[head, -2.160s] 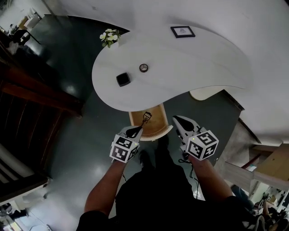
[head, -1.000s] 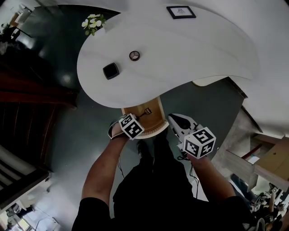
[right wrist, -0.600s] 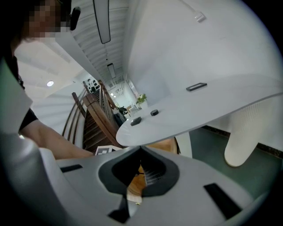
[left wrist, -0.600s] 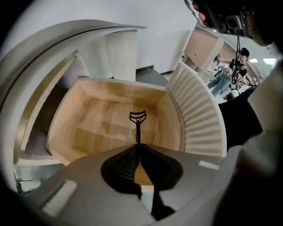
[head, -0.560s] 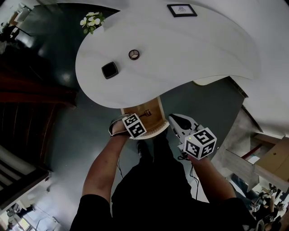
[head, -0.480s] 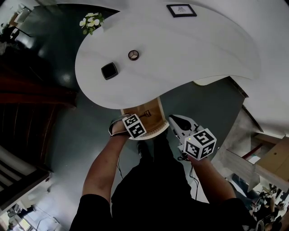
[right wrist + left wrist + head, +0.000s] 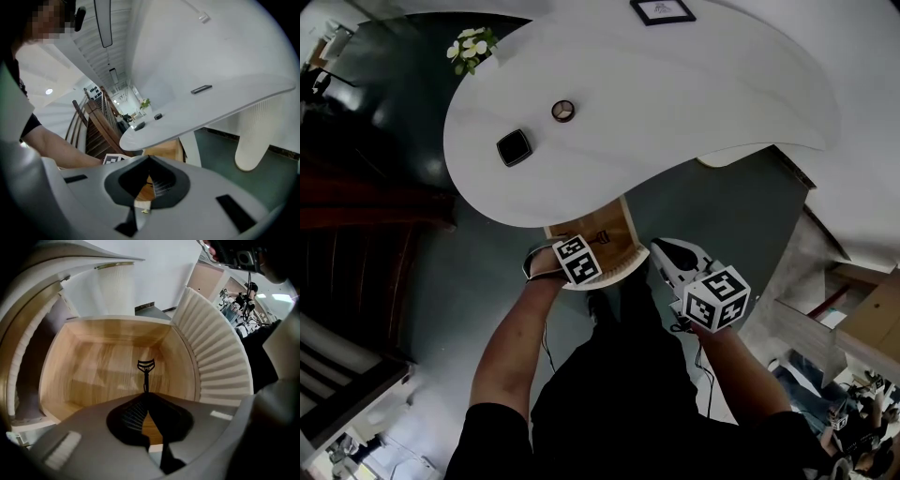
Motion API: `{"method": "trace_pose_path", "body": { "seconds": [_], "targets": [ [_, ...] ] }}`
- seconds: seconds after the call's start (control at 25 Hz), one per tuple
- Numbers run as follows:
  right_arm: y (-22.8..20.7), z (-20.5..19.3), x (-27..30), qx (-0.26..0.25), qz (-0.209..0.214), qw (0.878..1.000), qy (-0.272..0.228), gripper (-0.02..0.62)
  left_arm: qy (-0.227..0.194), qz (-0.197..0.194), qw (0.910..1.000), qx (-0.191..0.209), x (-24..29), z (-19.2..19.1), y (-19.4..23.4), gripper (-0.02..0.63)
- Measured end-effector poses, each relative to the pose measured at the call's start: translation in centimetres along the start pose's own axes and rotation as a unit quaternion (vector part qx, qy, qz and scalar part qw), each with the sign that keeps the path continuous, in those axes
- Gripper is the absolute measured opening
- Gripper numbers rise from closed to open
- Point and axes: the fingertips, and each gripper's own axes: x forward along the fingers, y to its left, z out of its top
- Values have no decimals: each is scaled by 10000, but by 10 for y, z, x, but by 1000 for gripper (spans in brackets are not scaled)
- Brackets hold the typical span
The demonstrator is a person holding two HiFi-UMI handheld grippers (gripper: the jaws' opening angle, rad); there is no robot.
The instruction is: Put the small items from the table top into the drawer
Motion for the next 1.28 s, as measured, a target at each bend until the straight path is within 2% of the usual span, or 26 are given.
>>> {"method": "trace_pose_path", "body": {
  "seconds": [0.2,0.44,0.52,0.56,0.84,0.96,1.12,1.2,1.28],
  "targets": [
    [-3,-4,-4,32,-48,10000,-26,12,62,-22,10000,3,7,-1,-2,15],
    [-4,-8,-6,33,-81,10000,-27,12,-184,-40,9990,-400,0,1,4,24],
    [0,-7,-8,-1,-72,10000,-44,12,-300,82,9980,-542,-8,0,8,105],
    [4,-6,-8,-25,-65,10000,-54,12,-355,149,9975,-598,-13,-1,10,123],
    [38,6,-8,-293,3,9995,-120,12,-996,475,9878,-1100,-58,-10,17,140],
    [64,10,-10,-417,15,9990,-157,12,-1450,590,9773,-1428,-87,-18,14,140],
    [94,21,-21,-580,-91,9979,-287,12,-2195,637,9542,-1932,-133,-26,7,140],
    [104,28,-30,-653,-176,9970,-366,12,-2590,693,9399,-2114,-155,-27,4,140],
    [115,33,-41,-737,-257,9961,-415,12,-3091,831,9201,-2257,-186,-28,1,140]
  ]
}}
